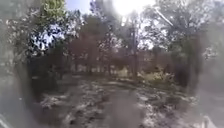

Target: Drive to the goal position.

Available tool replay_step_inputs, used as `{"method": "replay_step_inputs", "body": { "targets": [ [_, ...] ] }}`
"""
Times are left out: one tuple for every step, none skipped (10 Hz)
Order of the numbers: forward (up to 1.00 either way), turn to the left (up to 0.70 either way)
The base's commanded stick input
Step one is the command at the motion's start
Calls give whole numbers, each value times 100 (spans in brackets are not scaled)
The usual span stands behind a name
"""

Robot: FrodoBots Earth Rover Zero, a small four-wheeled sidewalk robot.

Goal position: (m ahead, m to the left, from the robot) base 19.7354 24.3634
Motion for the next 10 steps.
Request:
{"method": "replay_step_inputs", "body": {
  "targets": [
    [70, 0],
    [70, 34],
    [70, 35],
    [70, 35],
    [70, 35],
    [70, 35],
    [70, 9],
    [70, 0],
    [70, 0],
    [70, 0]
  ]
}}
